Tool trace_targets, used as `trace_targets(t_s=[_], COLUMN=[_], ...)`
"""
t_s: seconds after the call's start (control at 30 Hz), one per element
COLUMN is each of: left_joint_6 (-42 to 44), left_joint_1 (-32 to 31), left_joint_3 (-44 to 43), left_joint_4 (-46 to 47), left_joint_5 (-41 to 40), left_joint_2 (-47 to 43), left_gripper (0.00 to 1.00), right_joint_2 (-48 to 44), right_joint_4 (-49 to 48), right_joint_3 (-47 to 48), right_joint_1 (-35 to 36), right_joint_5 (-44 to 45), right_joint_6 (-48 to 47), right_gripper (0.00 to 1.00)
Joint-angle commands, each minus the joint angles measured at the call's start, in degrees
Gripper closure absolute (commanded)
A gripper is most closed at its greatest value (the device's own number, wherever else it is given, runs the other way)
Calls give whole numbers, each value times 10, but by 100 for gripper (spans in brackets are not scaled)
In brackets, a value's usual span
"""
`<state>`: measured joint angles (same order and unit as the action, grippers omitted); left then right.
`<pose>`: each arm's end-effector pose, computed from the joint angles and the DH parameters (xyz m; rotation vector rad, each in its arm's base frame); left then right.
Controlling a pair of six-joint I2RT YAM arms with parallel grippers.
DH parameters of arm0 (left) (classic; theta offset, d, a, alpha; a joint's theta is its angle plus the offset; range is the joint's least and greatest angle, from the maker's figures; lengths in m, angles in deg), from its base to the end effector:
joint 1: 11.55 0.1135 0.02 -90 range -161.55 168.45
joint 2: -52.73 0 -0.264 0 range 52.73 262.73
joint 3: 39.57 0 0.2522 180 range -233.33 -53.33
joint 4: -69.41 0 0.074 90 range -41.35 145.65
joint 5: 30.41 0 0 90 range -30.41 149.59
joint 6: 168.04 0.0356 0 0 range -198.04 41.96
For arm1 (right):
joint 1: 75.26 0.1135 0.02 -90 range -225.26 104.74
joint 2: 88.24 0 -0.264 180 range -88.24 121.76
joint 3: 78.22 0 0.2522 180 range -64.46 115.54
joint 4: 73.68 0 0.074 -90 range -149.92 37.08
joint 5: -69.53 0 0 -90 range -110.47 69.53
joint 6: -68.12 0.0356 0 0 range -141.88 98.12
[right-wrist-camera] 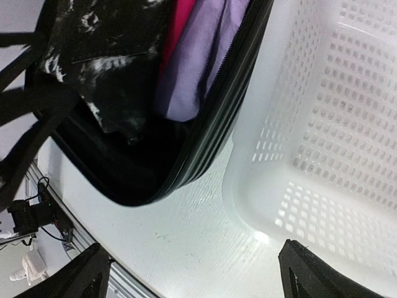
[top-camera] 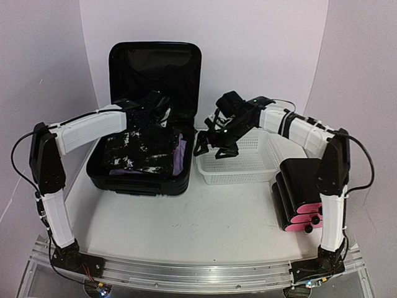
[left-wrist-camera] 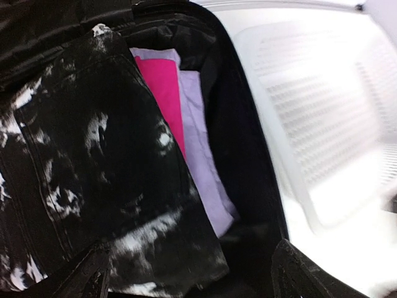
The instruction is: Open, take out, and arrange the luggage
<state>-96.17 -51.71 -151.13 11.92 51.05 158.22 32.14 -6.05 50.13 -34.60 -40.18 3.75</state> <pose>0.3163 -0.2600 0.3092 0.4088 2.4383 -0.2601 0.3393 0.3073 0.2834 -0.4916 2.7290 0.8135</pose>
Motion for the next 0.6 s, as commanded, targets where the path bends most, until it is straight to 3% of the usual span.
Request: trace_targets(t_s=[0.0, 0.27, 0.57], left_joint_6=[34, 58, 54], left_joint_1=[-18, -43, -43], left_joint_3=[-91, -178, -180], left_joint_4=[-57, -111, -138], left_joint_5=[-104, -186, -206], left_joint_2=[57, 154, 195], left_gripper=[9, 7, 14], right_joint_2=[-102, -158, -143], right_joint_4=[-9, -10, -16], right_joint_3=[-74, -143, -145], right_joint_1=[-30, -44, -44], right_joint_5=[16, 36, 22], right_joint_6=[-25, -28, -17], right_gripper=[2, 2, 2])
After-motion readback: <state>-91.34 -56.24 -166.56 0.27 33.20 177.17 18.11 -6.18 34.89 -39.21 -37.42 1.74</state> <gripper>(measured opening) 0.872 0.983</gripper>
